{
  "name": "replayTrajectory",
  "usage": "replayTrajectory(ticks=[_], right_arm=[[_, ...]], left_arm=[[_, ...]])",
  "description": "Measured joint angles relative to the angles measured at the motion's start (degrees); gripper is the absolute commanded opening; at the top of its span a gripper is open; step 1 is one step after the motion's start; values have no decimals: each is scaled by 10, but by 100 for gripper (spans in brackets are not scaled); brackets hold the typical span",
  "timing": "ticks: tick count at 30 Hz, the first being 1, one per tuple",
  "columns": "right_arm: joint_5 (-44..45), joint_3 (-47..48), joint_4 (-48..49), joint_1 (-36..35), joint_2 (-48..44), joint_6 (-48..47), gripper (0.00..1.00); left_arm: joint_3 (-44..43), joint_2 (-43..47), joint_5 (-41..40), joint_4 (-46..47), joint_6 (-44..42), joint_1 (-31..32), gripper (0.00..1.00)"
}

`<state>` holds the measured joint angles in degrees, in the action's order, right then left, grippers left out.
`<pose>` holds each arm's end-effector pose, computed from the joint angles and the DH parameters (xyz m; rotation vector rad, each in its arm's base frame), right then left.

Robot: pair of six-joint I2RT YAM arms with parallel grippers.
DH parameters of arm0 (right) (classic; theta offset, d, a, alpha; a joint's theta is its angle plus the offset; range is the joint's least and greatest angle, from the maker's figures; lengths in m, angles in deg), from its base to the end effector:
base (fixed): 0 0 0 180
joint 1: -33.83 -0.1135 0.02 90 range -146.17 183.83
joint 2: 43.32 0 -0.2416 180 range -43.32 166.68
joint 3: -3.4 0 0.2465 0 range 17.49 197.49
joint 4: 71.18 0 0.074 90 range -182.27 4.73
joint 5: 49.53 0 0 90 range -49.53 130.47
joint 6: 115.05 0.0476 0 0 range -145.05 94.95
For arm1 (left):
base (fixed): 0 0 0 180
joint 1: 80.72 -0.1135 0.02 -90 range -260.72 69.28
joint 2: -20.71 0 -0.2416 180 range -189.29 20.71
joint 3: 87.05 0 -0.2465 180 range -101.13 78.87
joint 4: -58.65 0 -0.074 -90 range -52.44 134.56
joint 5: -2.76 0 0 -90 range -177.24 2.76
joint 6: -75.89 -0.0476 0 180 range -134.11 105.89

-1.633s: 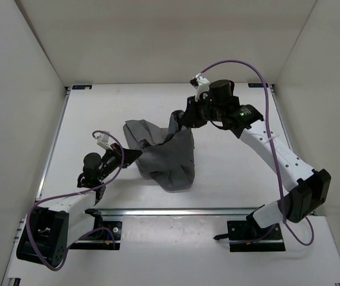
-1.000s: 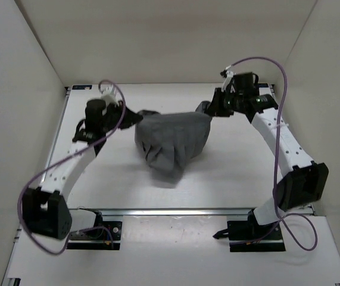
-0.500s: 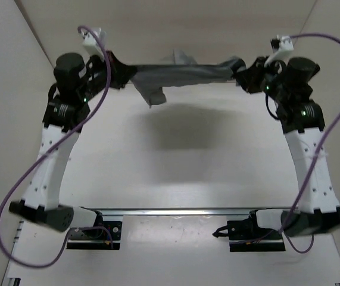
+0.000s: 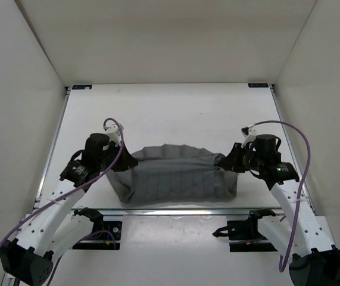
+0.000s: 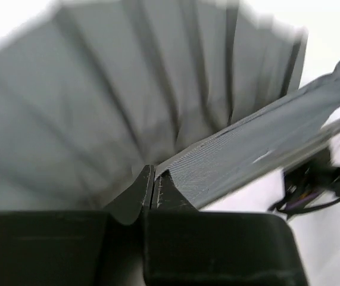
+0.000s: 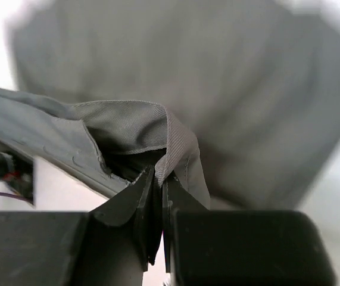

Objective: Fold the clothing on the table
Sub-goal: Flatten the skirt out, then fold the skirt

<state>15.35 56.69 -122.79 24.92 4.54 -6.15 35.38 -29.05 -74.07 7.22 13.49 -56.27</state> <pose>0.1790 0.0485 0.2315 -0.0053 2.4074 0.7503 0.1733 -0.0907 0.2484 0.0531 2.4199 -0.7052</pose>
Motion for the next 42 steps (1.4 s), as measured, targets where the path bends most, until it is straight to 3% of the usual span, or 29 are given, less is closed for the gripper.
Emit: replayTrajectory(ticks=[3, 7, 10, 13, 16, 19, 23, 28, 32, 36, 39, 42], right_arm=[[-25, 29, 28, 16, 10, 2, 0], [-17, 118, 54, 22, 138, -18, 0], [-5, 259, 56, 23, 277, -38, 0], [15, 439, 48, 31, 369, -53, 0], [29, 583, 55, 45, 393, -58, 0], [32, 652, 83, 47, 356, -61, 0], [30, 587, 125, 54, 241, -71, 0], [-11, 380, 154, 65, 106, -71, 0], [4, 198, 119, 44, 60, -65, 0], [11, 45, 38, 5, 29, -22, 0], [7, -10, 10, -29, -26, 15, 0], [1, -13, 26, -35, -19, 26, 1]], left_arm=[[-24, 2, 0, 20, 0, -17, 0], [-106, -145, 5, 50, -23, -50, 0], [-240, -301, 4, 42, -45, -84, 0], [-449, -425, -20, 14, -65, -93, 0], [-587, -454, -19, 37, -60, -98, 0], [-635, -405, -18, 90, -57, -94, 0], [-583, -289, -18, 146, -69, -67, 0], [-353, -138, 3, 195, -71, -57, 0], [-181, -89, -20, 151, -76, -33, 0], [-66, -36, -29, 66, -55, -5, 0], [-9, 24, -17, 25, -32, -7, 0], [0, 14, -9, 14, -26, -25, 0]])
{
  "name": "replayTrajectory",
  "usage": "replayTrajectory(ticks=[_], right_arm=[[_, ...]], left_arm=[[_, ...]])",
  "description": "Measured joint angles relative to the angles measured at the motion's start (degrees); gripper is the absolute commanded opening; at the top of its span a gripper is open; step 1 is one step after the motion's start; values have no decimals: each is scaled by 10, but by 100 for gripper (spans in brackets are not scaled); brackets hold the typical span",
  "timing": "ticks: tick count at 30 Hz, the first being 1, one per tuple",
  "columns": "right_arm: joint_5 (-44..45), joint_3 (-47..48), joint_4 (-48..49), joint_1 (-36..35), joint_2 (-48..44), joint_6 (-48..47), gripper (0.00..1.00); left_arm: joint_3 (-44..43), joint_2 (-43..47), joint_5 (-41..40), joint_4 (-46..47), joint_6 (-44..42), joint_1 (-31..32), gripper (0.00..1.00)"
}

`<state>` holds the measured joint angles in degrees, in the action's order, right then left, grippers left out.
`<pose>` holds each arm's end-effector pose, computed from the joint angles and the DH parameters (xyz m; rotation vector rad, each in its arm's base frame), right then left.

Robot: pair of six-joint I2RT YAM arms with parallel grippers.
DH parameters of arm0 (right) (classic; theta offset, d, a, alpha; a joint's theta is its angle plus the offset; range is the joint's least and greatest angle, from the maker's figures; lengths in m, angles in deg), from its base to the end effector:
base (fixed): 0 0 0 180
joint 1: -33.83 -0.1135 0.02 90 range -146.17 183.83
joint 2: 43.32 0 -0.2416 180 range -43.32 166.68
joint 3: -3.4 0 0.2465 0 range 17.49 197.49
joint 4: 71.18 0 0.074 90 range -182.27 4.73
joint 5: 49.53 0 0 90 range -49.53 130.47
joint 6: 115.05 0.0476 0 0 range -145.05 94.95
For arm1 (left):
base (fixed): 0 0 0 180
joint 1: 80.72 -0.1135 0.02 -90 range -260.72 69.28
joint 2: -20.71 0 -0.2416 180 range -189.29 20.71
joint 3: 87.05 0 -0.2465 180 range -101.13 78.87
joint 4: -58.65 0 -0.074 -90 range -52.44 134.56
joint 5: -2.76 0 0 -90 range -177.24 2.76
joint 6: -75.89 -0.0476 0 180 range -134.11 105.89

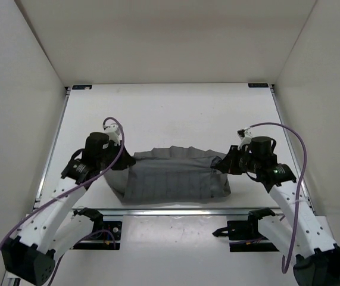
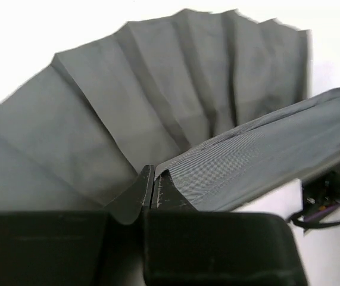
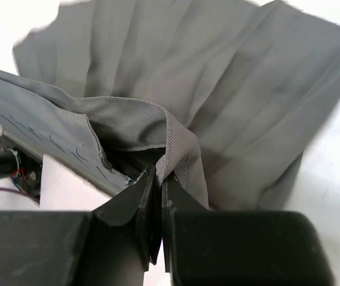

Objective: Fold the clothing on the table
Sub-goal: Fold the skirt

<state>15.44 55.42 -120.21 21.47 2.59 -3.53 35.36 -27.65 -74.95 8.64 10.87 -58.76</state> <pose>0.1742 0.0588 0.2335 -0.0390 2.3687 0.8000 0.1762 -0.0820 0.2549 0.0540 2.3539 -0.6612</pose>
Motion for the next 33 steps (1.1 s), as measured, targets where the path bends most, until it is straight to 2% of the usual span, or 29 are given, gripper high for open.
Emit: replayTrajectory(ticks=[8, 23, 28, 33], right_arm=[[-11, 22, 79, 7, 210, -1, 0], [-25, 146, 134, -23, 351, -31, 0], [-17, 146, 137, -29, 413, -38, 0], [-12, 104, 141, -30, 400, -37, 1]], left_arm=[[-1, -195, 2, 29, 6, -37, 0], [43, -158, -33, 54, 47, -78, 0], [64, -169, -32, 68, 51, -81, 0], [60, -196, -28, 81, 50, -81, 0]])
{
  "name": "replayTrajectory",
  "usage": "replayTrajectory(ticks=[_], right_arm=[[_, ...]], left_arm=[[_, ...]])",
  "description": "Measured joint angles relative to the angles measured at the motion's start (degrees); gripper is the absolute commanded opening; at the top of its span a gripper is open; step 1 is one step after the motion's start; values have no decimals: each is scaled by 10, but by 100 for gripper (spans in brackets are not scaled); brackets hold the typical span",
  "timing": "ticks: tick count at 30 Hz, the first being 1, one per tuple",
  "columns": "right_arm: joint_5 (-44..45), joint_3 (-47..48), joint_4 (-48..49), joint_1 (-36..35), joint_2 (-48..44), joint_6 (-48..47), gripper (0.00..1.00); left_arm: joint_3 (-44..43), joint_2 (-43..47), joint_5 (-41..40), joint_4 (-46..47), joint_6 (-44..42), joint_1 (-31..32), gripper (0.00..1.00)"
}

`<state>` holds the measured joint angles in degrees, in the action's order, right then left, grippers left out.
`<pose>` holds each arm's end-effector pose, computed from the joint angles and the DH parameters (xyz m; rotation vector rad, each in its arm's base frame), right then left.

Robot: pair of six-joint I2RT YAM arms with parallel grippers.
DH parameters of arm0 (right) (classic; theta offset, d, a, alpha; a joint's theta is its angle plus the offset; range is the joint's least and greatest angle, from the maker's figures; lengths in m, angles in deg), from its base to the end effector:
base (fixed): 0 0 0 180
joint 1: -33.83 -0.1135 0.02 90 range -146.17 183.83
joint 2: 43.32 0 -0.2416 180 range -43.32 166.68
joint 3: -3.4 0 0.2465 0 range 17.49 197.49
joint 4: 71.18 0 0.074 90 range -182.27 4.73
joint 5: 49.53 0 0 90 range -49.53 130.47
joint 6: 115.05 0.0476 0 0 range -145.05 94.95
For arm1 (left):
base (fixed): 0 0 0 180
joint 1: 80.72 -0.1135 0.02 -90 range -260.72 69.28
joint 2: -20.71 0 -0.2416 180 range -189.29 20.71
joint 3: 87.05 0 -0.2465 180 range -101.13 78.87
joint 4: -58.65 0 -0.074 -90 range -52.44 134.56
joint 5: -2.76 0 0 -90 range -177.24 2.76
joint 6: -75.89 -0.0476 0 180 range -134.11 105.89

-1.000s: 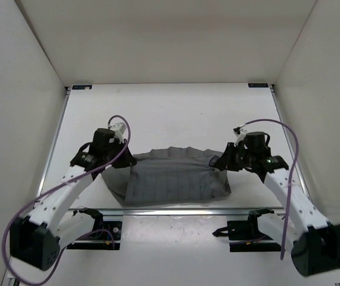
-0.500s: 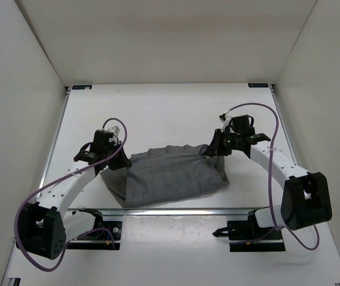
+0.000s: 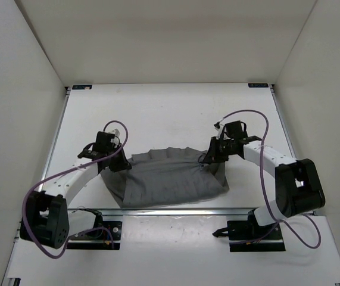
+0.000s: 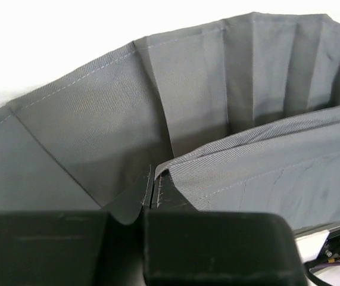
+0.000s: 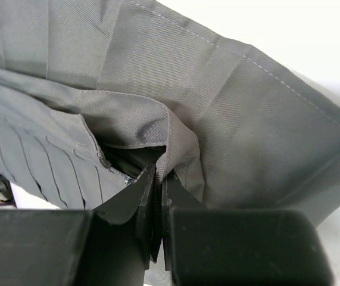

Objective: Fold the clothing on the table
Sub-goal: Fold the skirt

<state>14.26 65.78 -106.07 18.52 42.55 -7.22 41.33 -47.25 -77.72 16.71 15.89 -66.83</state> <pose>0.2740 0.0968 0.1568 -0.1155 2.6339 0.7994 0.2209 -0.0627 0.1652 -0.3089 2.6300 -0.4856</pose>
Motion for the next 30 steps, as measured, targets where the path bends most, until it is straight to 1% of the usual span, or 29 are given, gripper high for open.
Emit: replayTrajectory(ticks=[1, 2, 3, 4, 5, 6, 7, 8, 9, 11, 13, 15, 17, 18, 19, 21, 22, 23, 24, 27, 30], right_arm=[[-2, -11, 3, 2, -10, 0, 6], [-6, -21, 3, 7, -21, 1, 21], [-6, -26, 2, 13, -30, -3, 38], [3, -28, -4, 22, -38, -4, 48], [12, -29, -9, 32, -43, -8, 52], [26, -28, -15, 41, -50, -12, 63], [44, -25, -25, 48, -59, -13, 77], [63, -22, -36, 48, -70, -14, 83], [77, -19, -45, 43, -83, -15, 98], [103, -16, -61, 29, -124, -17, 99], [108, -18, -71, 28, -168, -18, 99], [112, -27, -72, 42, -205, -17, 99], [121, -50, -73, 52, -225, -17, 99], [126, -65, -76, 53, -228, -15, 99], [129, -82, -78, 50, -228, -14, 99], [129, -115, -89, 40, -223, -7, 99], [126, -132, -91, 37, -223, -1, 99], [121, -148, -93, 35, -224, 5, 99], [119, -161, -95, 33, -225, 9, 99], [118, -180, -101, 26, -227, 27, 99], [116, -180, -90, 18, -223, 37, 98]], left_arm=[[-4, -10, 2, 1, 0, 0, 3], [-9, -24, 6, 1, -1, 0, 6], [-15, -38, 5, 2, -4, 1, 14], [-19, -50, -4, -1, -11, 0, 30], [-21, -58, -13, -5, -17, -4, 42], [-25, -66, -22, -11, -22, -7, 64], [-29, -68, -32, -19, -31, -9, 81], [-35, -67, -39, -28, -35, -10, 92], [-45, -63, -47, -40, -39, -10, 94], [-74, -50, -62, -57, -46, -10, 96], [-108, -30, -71, -71, -52, -9, 95], [-136, -3, -76, -81, -59, -9, 87], [-150, 28, -78, -86, -63, -6, 70], [-151, 41, -78, -89, -63, -2, 54], [-148, 52, -77, -94, -59, 3, 48], [-126, 74, -71, -94, -53, 19, 21], [-108, 84, -67, -93, -47, 25, 16], [-84, 93, -61, -95, -42, 32, 6], [-64, 97, -55, -98, -34, 38, 0], [-13, 94, -46, -114, -22, 44, 0], [6, 91, -46, -127, -12, 42, 0]])
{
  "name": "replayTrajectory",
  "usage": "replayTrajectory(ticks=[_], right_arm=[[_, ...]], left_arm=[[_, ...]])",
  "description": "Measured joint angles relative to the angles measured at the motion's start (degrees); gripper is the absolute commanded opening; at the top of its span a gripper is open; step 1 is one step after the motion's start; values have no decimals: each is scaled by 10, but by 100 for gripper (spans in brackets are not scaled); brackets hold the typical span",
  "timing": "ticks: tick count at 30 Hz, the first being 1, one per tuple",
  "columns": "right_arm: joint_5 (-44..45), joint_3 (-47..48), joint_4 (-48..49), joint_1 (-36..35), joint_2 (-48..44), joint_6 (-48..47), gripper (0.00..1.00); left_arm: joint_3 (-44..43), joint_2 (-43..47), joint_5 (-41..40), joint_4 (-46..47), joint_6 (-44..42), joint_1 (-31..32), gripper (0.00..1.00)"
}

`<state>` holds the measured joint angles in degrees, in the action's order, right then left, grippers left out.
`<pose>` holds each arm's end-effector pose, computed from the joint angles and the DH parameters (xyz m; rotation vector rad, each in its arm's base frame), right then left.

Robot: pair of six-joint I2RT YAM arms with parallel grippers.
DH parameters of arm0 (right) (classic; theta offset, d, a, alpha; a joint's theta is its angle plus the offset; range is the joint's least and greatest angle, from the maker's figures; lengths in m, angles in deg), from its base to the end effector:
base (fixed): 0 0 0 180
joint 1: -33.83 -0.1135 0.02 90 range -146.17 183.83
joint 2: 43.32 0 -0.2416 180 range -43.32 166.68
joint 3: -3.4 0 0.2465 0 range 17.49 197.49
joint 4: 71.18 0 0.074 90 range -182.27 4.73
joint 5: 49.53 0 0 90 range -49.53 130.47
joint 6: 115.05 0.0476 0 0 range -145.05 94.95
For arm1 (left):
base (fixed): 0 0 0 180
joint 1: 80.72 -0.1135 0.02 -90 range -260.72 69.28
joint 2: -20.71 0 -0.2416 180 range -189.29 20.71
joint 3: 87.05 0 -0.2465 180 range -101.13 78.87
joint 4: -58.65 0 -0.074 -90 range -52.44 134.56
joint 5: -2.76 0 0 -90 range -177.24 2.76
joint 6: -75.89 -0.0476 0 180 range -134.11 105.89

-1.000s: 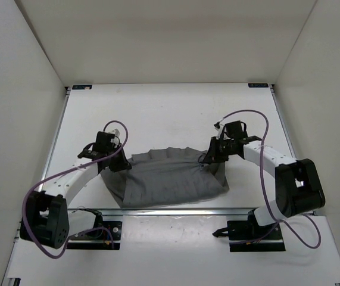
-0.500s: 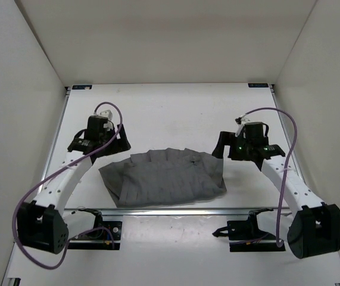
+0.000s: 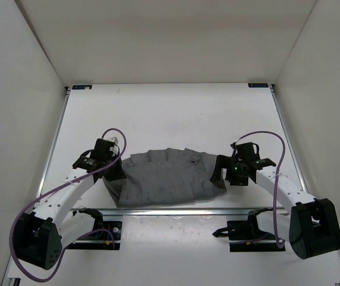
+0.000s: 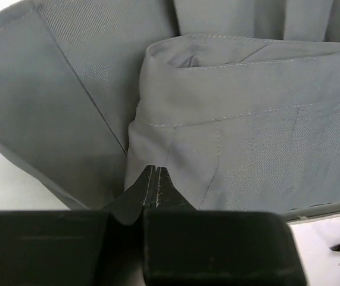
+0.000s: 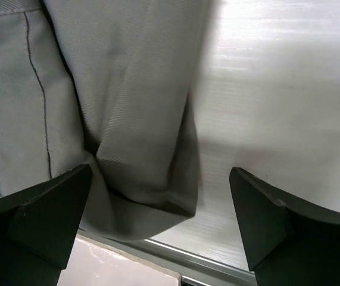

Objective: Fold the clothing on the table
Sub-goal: Fold the skirt

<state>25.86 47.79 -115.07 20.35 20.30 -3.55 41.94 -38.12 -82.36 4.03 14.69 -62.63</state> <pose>0.1914 0.0582 0.1417 0.1072 2.7212 0.5283 0.1844 -0.0645 0.1790 -0.2247 2.7005 -0.3703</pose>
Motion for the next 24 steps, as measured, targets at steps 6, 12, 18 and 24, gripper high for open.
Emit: replayTrajectory(ticks=[6, 12, 18, 24], right_arm=[[-21, -3, 48, -6, 23, 19, 67], [-36, -16, 83, -12, 49, 32, 13], [-38, -17, 88, -9, 68, 40, 0], [-34, 20, 47, 52, 47, 20, 0]], left_arm=[[18, -1, -4, 12, 18, -4, 0], [50, -9, 1, 25, 35, -10, 0], [50, -51, 0, 47, 39, -2, 0], [50, -112, 1, 80, 42, 21, 0]])
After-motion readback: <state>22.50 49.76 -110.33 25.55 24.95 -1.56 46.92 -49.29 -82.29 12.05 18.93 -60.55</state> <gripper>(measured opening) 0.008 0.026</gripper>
